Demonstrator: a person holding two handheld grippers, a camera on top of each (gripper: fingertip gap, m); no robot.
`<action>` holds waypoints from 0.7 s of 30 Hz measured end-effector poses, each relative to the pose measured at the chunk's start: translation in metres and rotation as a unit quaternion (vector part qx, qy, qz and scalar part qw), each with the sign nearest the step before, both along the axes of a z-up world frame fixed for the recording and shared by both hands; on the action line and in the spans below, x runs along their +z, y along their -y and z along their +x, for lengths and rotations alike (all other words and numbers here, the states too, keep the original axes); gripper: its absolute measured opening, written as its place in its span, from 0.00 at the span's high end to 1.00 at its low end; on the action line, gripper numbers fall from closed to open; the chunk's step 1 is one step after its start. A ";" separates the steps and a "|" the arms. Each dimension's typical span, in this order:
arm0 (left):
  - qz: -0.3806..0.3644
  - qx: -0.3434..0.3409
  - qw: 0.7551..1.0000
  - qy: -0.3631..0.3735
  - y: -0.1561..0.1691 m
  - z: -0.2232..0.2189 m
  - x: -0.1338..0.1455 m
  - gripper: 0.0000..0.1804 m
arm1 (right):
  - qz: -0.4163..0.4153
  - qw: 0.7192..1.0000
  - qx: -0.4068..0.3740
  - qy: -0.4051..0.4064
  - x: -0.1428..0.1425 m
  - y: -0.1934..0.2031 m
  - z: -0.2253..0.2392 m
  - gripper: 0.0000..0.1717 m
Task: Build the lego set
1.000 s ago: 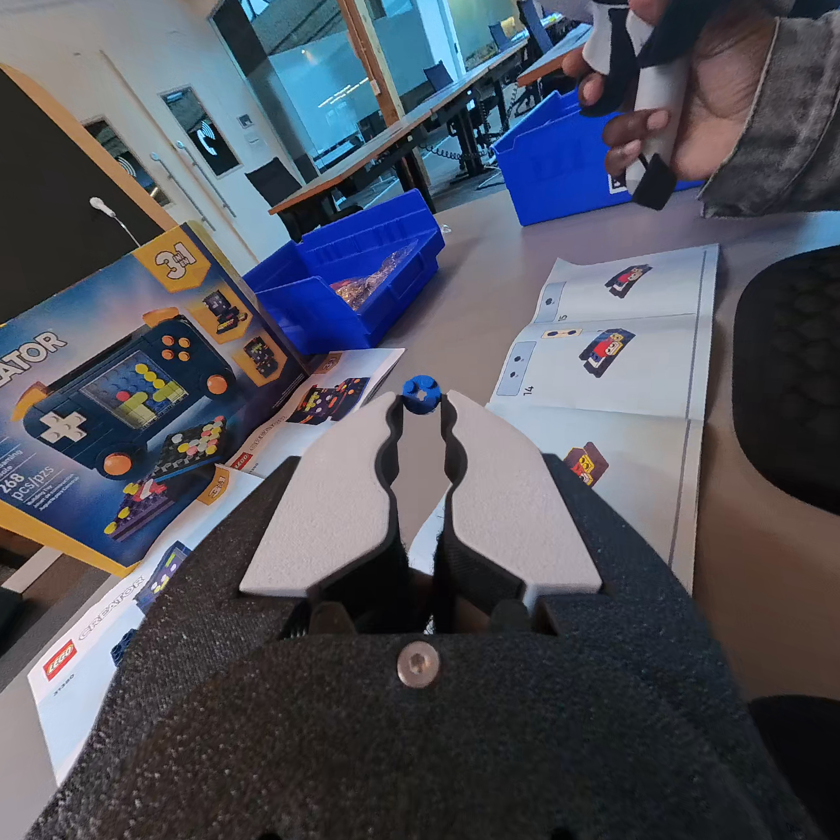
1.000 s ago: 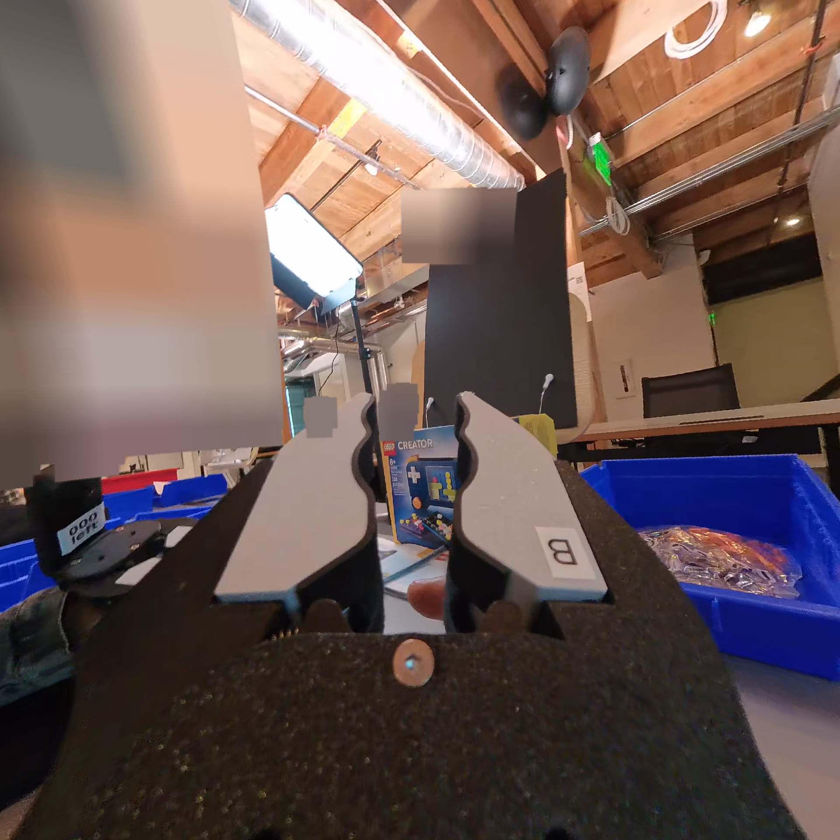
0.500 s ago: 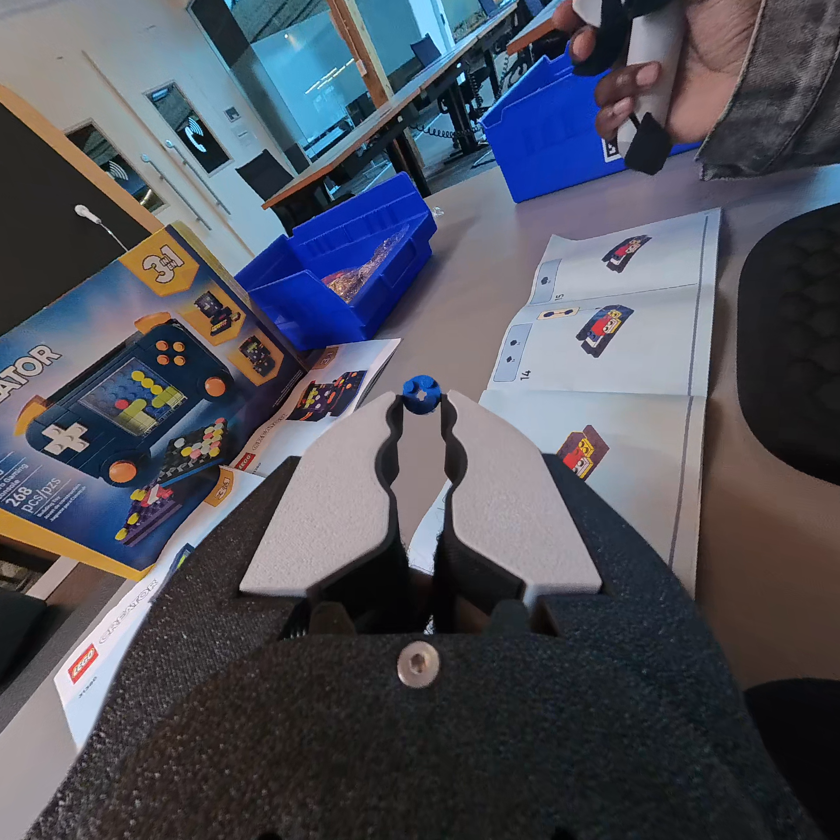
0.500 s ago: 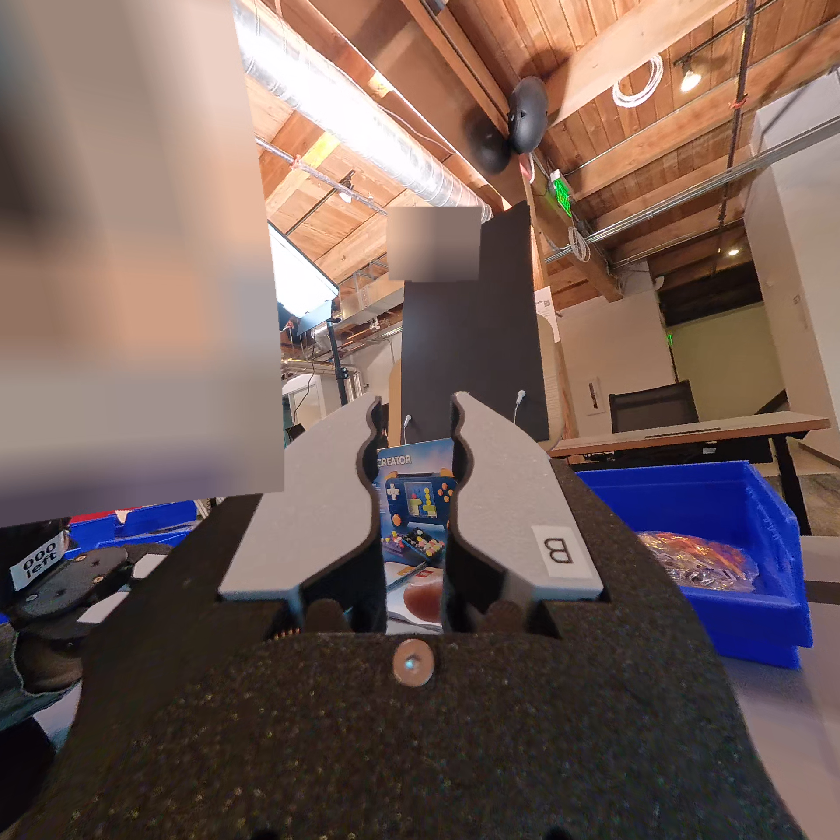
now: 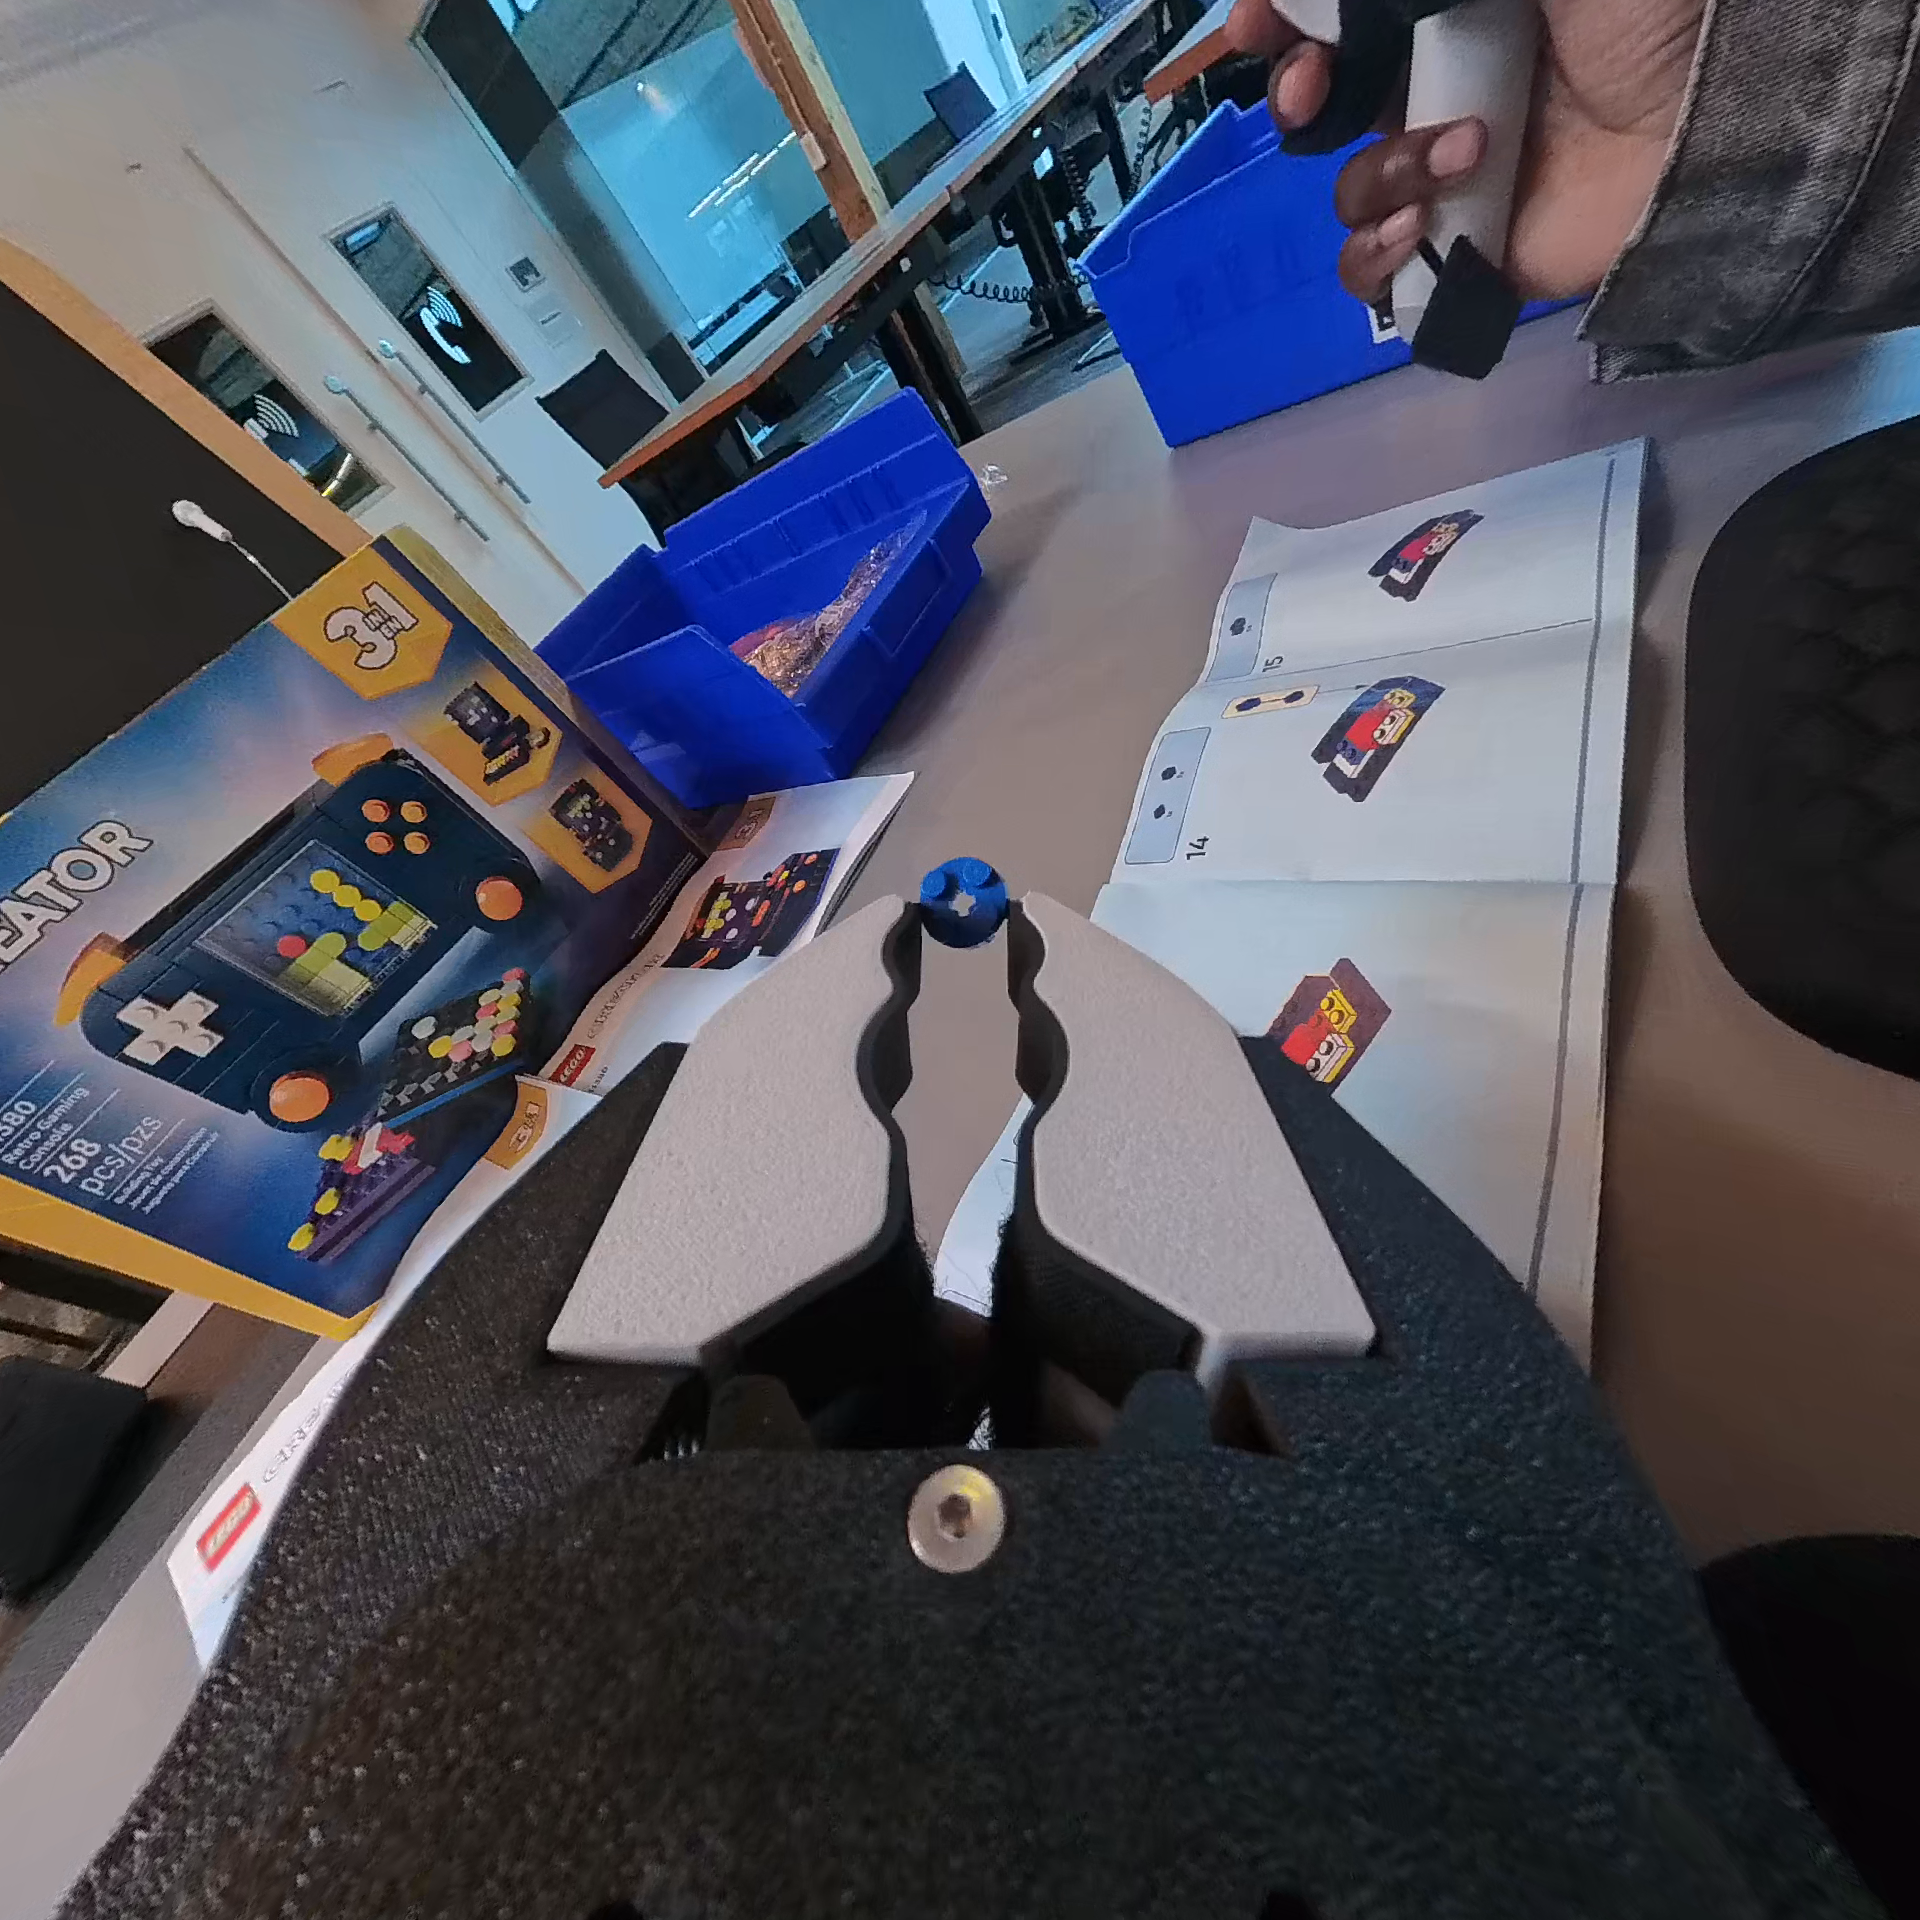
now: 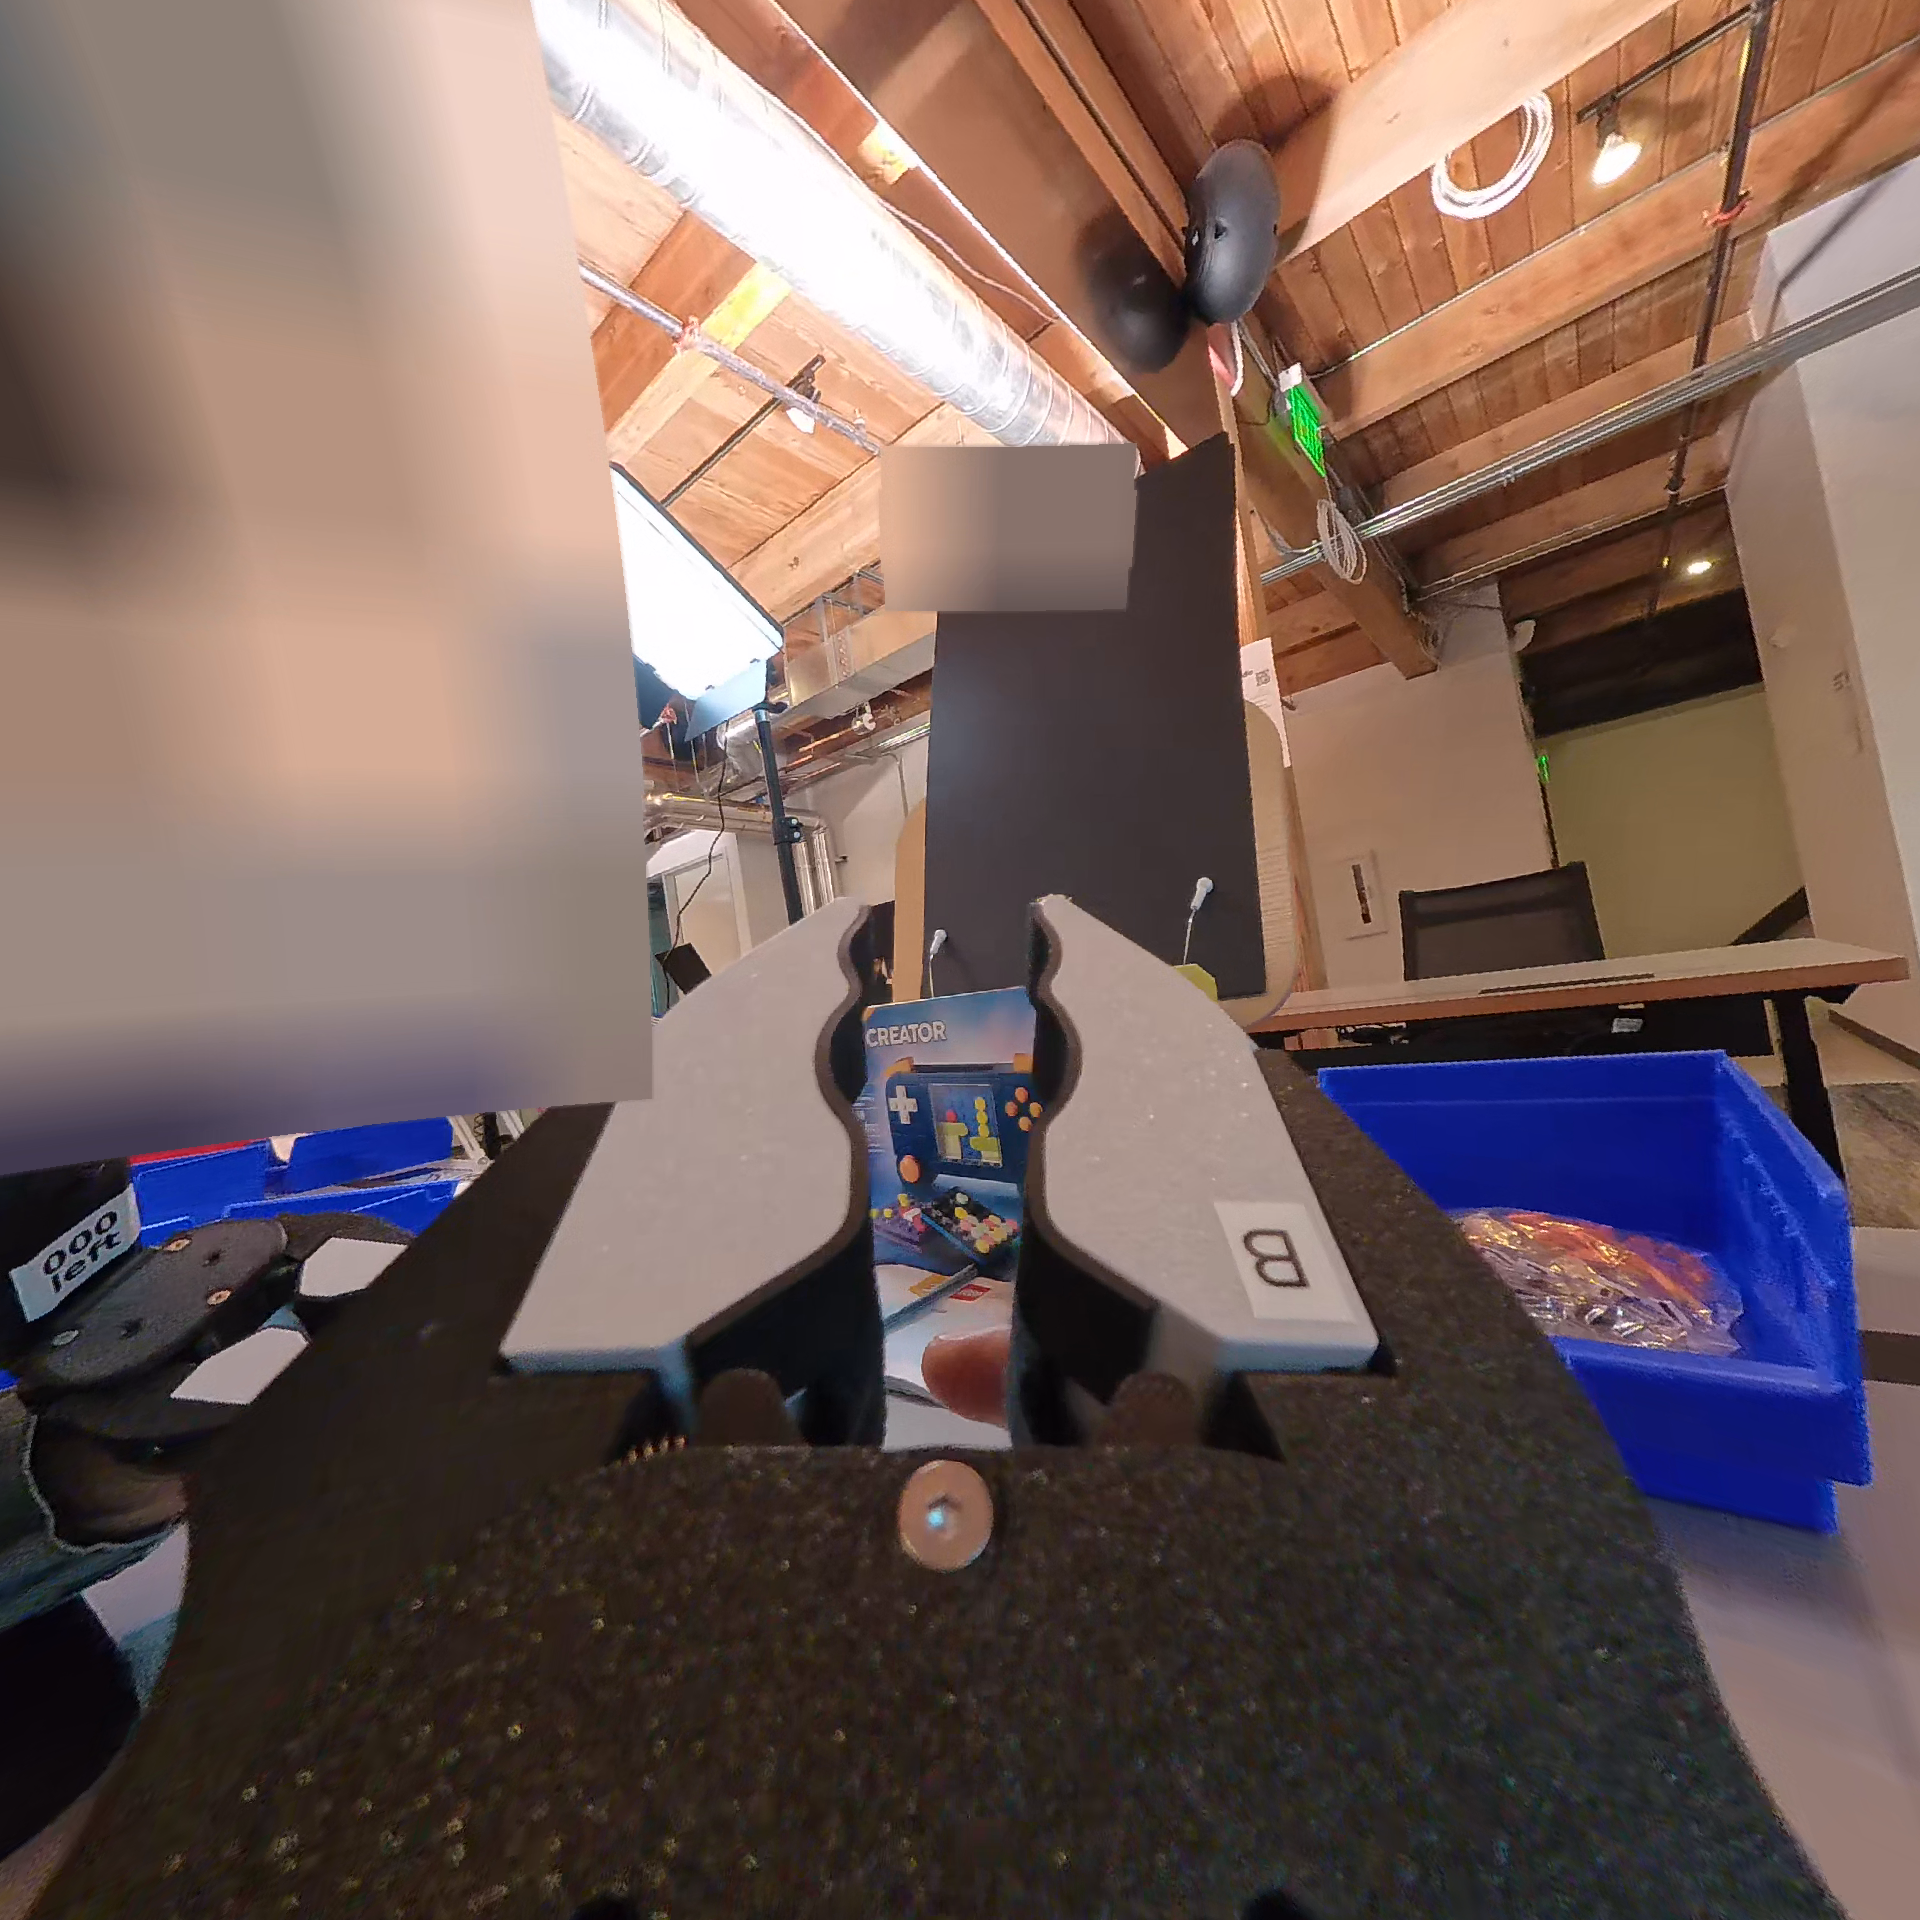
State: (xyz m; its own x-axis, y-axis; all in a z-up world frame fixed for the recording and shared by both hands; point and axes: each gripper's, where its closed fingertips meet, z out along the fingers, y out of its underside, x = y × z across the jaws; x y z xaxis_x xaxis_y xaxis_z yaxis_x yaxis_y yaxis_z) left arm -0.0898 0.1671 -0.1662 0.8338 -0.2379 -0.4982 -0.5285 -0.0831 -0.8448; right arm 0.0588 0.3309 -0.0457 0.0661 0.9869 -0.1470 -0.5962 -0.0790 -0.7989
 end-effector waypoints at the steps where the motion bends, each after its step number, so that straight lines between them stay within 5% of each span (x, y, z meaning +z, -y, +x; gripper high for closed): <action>1: 0.000 0.000 1.000 -0.002 0.000 0.000 0.000 0.92 | 0.001 1.000 0.001 0.002 0.000 0.001 -0.001 0.84; 21: 0.006 -0.002 1.000 -0.020 0.001 0.003 0.002 0.92 | -0.020 0.999 0.040 0.011 -0.008 0.005 -0.011 0.84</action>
State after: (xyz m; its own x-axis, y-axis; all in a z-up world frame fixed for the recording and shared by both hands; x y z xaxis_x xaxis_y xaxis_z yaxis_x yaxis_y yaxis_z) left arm -0.0865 0.1662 -0.1644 0.8120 -0.2343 -0.5346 -0.5629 -0.0717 -0.8234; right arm 0.0476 0.3260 -0.0534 -0.0091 0.9826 -0.1854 -0.5692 -0.1576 -0.8070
